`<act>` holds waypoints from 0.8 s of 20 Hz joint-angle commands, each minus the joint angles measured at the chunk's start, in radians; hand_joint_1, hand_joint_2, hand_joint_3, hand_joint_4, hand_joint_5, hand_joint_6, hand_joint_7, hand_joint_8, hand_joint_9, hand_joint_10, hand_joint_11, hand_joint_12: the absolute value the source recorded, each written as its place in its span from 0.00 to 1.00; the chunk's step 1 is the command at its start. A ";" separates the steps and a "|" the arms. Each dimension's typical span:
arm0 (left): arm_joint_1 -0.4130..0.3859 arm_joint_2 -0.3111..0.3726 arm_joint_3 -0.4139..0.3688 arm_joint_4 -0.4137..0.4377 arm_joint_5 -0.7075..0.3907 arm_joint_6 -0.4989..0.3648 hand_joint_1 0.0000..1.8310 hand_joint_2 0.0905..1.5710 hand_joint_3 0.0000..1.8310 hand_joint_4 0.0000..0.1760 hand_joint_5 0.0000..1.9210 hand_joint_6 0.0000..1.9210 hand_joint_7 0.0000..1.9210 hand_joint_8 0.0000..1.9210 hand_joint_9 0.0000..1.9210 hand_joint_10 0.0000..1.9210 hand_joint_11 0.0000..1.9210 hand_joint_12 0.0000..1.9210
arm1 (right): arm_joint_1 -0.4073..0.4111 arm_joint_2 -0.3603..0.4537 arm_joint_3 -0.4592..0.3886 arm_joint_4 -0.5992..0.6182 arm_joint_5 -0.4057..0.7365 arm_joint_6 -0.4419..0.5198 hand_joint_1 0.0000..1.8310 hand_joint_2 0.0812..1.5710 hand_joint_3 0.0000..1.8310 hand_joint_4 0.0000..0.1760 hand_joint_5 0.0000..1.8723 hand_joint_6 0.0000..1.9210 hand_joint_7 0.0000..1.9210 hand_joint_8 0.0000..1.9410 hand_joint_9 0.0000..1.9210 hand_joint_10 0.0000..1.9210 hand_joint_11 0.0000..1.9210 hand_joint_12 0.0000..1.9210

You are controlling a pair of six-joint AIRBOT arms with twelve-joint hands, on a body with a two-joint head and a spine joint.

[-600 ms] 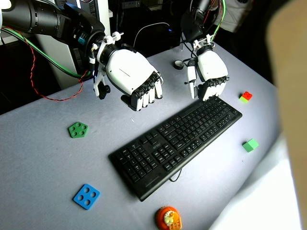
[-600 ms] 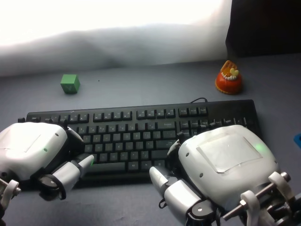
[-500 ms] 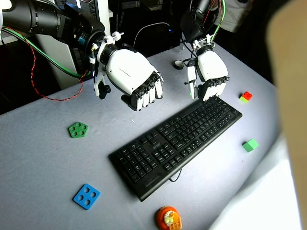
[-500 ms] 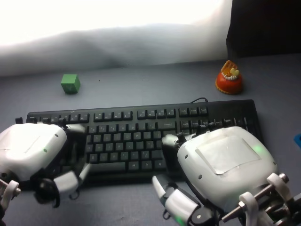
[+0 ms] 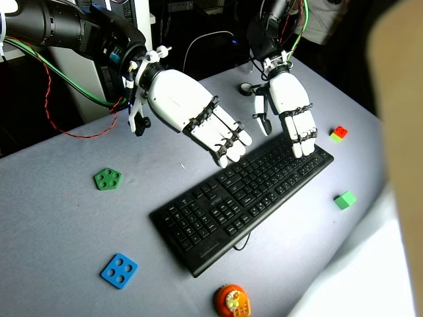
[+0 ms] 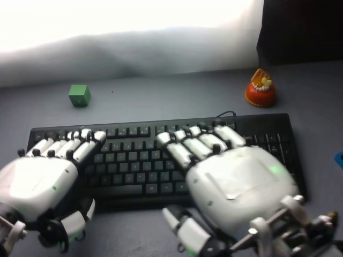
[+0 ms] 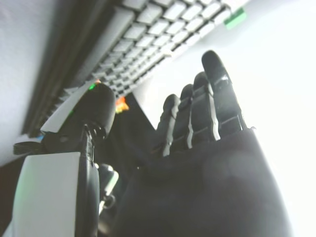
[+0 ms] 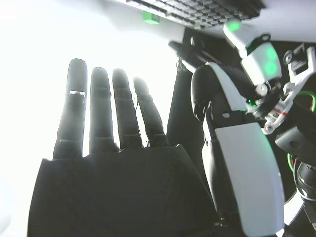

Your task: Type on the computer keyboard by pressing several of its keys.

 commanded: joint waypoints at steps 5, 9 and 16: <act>0.012 -0.039 0.022 0.085 -0.097 0.014 0.50 0.75 0.25 0.11 0.02 0.00 0.03 0.00 0.04 0.00 0.00 0.37 | 0.033 -0.147 0.134 -0.081 0.042 0.002 0.26 0.83 0.00 0.00 0.07 0.01 0.10 0.01 0.11 0.02 0.00 0.47; 0.019 -0.040 0.026 0.086 -0.093 0.014 0.52 0.74 0.20 0.09 0.04 0.00 0.04 0.00 0.05 0.00 0.00 0.39 | 0.030 -0.282 0.298 -0.079 0.041 0.037 0.27 0.82 0.00 0.00 0.12 0.02 0.16 0.01 0.15 0.03 0.00 0.59; 0.017 -0.036 0.032 0.086 -0.090 0.004 0.48 0.81 0.16 0.00 0.07 0.01 0.11 0.01 0.09 0.01 0.00 0.46 | 0.019 -0.400 0.506 0.001 0.009 0.076 0.32 0.82 0.00 0.00 0.20 0.05 0.29 0.01 0.16 0.29 0.00 0.73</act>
